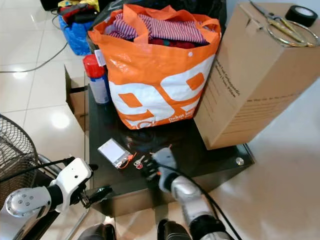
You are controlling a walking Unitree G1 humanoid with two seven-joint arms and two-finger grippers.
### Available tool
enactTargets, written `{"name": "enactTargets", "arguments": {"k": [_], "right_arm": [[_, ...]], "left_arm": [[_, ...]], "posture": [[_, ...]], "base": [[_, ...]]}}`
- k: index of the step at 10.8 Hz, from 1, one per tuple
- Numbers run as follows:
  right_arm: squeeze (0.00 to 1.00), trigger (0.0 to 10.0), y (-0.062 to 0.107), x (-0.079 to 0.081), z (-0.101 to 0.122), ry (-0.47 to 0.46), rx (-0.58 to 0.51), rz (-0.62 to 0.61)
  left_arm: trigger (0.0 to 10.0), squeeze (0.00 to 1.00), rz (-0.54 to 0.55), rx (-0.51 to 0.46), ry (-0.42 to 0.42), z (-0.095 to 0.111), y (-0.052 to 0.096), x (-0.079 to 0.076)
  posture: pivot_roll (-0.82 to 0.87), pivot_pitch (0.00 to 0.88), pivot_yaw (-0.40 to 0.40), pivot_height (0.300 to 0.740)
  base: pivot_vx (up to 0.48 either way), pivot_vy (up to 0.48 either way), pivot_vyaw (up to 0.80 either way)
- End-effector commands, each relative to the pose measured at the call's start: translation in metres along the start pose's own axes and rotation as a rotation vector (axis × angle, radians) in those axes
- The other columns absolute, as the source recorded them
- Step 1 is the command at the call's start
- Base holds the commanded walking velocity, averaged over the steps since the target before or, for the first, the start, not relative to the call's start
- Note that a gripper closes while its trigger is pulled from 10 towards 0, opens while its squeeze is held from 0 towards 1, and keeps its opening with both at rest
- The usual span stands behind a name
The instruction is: Hang keys on a hook
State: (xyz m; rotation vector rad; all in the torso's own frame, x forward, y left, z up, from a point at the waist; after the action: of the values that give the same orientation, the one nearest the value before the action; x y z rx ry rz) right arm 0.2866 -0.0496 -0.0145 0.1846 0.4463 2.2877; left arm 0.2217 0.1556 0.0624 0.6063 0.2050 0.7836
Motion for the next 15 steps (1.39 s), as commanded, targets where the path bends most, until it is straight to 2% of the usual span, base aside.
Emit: {"name": "enactTargets", "arguments": {"k": [1,4,7,8,9,10,11,12,14,15], "right_arm": [[1.00,10.0,-0.003,0.002,-0.003,0.055,0.036,0.003],[1.00,10.0,-0.010,0.006,-0.009,0.114,0.107,0.002],[1.00,10.0,-0.018,0.003,-0.009,0.118,0.153,-0.034],[0.32,10.0,-0.019,0.004,-0.009,0.106,0.152,-0.030],[0.00,10.0,-0.021,0.006,-0.008,0.091,0.150,-0.022],[0.00,8.8,-0.023,0.012,-0.007,0.062,0.142,0.005],[0.00,8.3,-0.024,0.015,-0.007,0.057,0.138,0.016],[0.00,4.7,-0.024,0.017,-0.007,0.040,0.132,0.020],[0.00,2.9,-0.025,0.018,-0.007,0.028,0.133,0.013],[0.00,2.4,-0.025,0.018,-0.008,0.027,0.135,0.010]], "left_arm": [[10.0,0.56,-0.007,0.014,-0.006,-0.003,0.001,-0.002],[10.0,0.57,-0.010,0.020,-0.006,-0.004,0.002,-0.003],[10.0,0.57,-0.010,0.026,-0.004,-0.005,0.003,-0.003],[10.0,0.57,-0.010,0.027,-0.003,-0.006,0.004,-0.003],[10.0,0.57,-0.009,0.029,-0.003,-0.006,0.005,-0.003],[10.0,0.57,-0.009,0.032,-0.002,-0.007,0.006,-0.004],[10.0,0.57,-0.009,0.033,-0.001,-0.007,0.007,-0.003],[10.0,0.57,-0.009,0.035,-0.001,-0.007,0.007,-0.004],[10.0,0.57,-0.009,0.037,-0.001,-0.007,0.008,-0.003],[10.0,0.57,-0.009,0.038,-0.001,-0.007,0.008,-0.003]], "posture": [[0.05,0.144,-0.067,0.740],[0.05,0.153,-0.071,0.740],[0.06,0.167,-0.073,0.740],[0.07,0.170,-0.073,0.740],[0.07,0.173,-0.072,0.740],[0.07,0.176,-0.072,0.740],[0.07,0.178,-0.072,0.740],[0.07,0.180,-0.072,0.740],[0.07,0.186,-0.070,0.740],[0.07,0.186,-0.070,0.740]], "base": [[0.000,0.000,0.00],[0.000,0.000,0.00],[0.000,0.000,0.00],[0.000,0.000,0.00],[0.000,0.000,0.00],[0.000,0.000,0.00],[0.000,0.000,0.00],[0.000,0.000,0.00],[0.000,0.000,0.00],[0.000,0.000,0.00]]}}
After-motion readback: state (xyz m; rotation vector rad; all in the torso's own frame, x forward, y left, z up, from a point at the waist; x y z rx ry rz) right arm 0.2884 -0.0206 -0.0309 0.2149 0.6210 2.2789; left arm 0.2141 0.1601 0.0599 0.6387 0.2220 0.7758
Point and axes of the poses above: a point about 5 cm out from each wrist's last joint towards the gripper, its own y axis pointing back from the gripper into the wrist, its own z axis along the axis of the wrist's last joint, x = y × z, the point moved 4 cm from there along -y, pointing out of the wrist towards the gripper, and after that the axes turned 8 degrees about y, right-handed, at the moved point
